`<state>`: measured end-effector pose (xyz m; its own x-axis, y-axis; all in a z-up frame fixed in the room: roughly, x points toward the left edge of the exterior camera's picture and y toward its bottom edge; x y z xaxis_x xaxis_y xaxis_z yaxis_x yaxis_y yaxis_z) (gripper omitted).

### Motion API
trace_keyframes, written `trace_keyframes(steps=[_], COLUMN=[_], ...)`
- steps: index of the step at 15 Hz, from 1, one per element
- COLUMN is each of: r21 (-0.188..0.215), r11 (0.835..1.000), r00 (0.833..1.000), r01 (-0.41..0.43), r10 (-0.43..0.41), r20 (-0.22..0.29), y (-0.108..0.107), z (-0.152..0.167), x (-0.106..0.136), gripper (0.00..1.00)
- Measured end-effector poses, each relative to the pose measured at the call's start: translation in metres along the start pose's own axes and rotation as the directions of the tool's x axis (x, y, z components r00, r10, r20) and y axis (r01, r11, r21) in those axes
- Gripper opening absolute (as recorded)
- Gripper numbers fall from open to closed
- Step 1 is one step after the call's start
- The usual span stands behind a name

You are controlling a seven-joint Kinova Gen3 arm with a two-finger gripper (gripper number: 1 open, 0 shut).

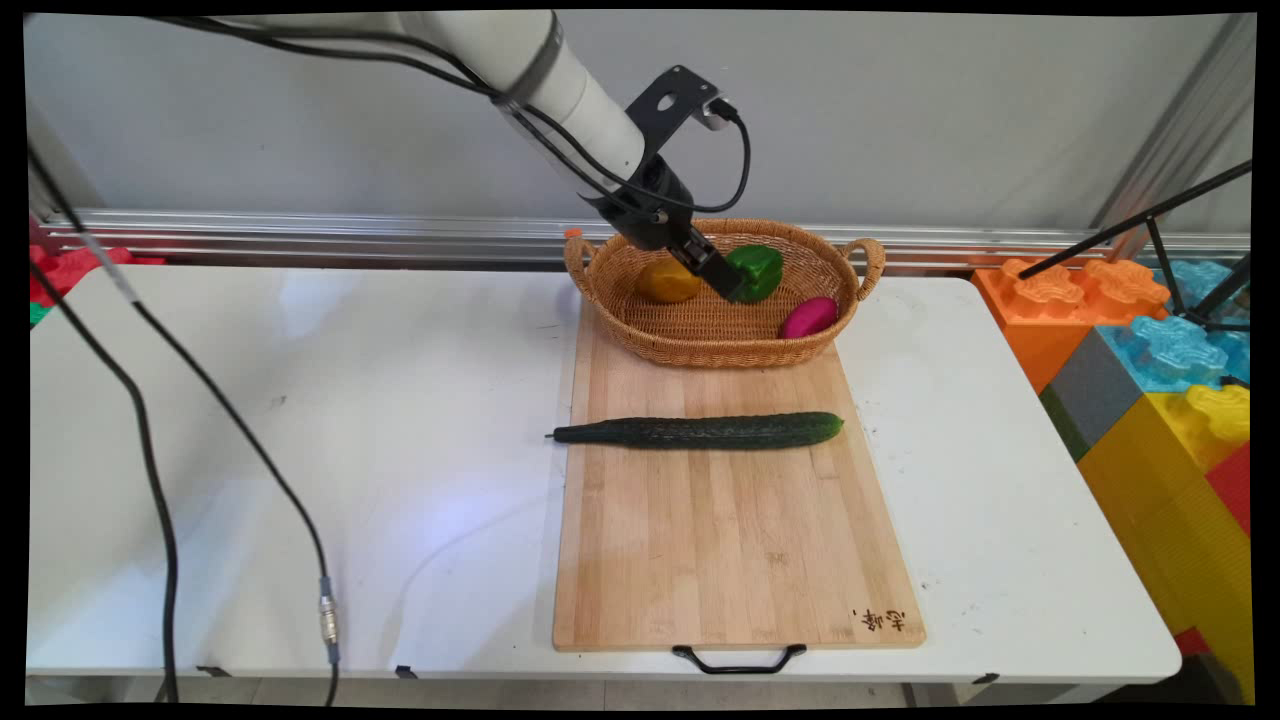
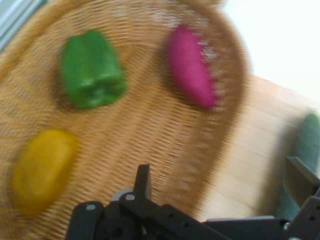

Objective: Pick up the cucumber from the cutting board

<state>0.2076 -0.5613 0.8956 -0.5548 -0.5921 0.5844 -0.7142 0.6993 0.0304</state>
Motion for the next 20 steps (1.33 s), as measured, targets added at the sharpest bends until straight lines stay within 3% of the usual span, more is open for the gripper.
trace_keyframes(steps=[4, 7, 11, 20], r21=[-0.102, -0.143, -0.149, -0.095], r11=[0.985, 0.962, 0.933, 0.887], r00=[0.989, 0.969, 0.939, 0.882], r01=[-0.137, -0.233, -0.327, -0.451], r10=[0.142, 0.242, 0.339, 0.46], r20=[0.035, 0.048, 0.063, 0.101], y=[0.039, 0.059, 0.074, 0.088], z=[-0.021, -0.015, 0.007, 0.068], x=[-0.012, -0.028, -0.046, -0.071], gripper=[1.0, 1.0, 1.0, 1.0])
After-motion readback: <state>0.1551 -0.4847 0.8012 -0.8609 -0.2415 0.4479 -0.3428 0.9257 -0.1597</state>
